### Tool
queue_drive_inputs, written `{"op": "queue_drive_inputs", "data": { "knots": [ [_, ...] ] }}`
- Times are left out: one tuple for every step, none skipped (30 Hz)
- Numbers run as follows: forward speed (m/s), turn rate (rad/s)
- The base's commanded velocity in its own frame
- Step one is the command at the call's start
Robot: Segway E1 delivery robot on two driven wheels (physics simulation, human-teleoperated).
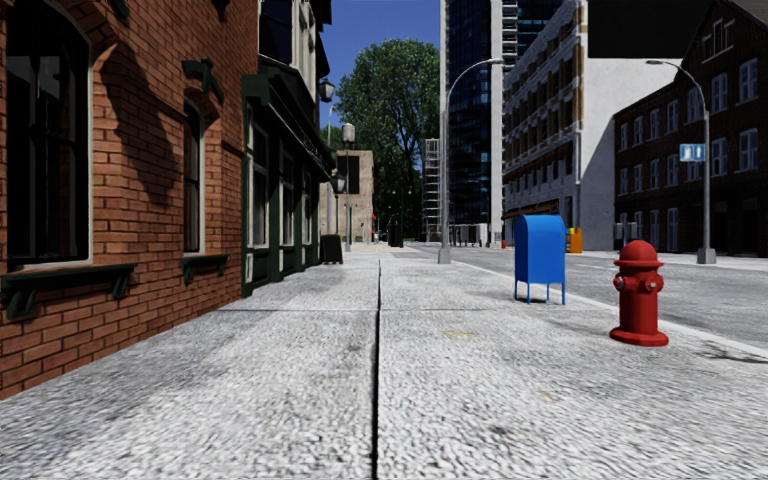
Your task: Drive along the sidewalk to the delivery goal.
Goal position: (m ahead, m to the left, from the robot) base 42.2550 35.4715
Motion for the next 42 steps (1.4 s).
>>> {"op": "queue_drive_inputs", "data": {
  "knots": [
    [2.0, 0.0],
    [2.0, 0.0],
    [2.0, 0.0],
    [2.0, 0.0],
    [2.0, 0.0],
    [2.0, 0.0],
    [2.0, 0.0],
    [2.0, 0.0],
    [2.0, 0.0],
    [2.0, 0.0],
    [2.0, 0.0],
    [2.0, 0.1],
    [2.0, 0.16],
    [2.0, 0.18],
    [2.0, 0.18],
    [2.0, 0.18],
    [2.0, 0.18],
    [2.0, 0.18],
    [2.0, 0.18],
    [2.0, 0.18],
    [2.0, 0.21],
    [2.0, 0.26],
    [2.0, 0.28],
    [2.0, 0.28],
    [2.0, 0.28],
    [2.0, 0.28],
    [2.0, 0.28],
    [2.0, 0.28],
    [2.0, 0.27],
    [2.0, 0.21],
    [2.0, 0.0],
    [2.0, 0.0],
    [2.0, 0.0],
    [2.0, 0.0],
    [2.0, 0.0],
    [2.0, 0.0],
    [2.0, 0.0],
    [2.0, 0.0],
    [2.0, 0.0],
    [2.0, 0.0],
    [2.0, 0.0],
    [2.0, 0.0]
  ]
}}
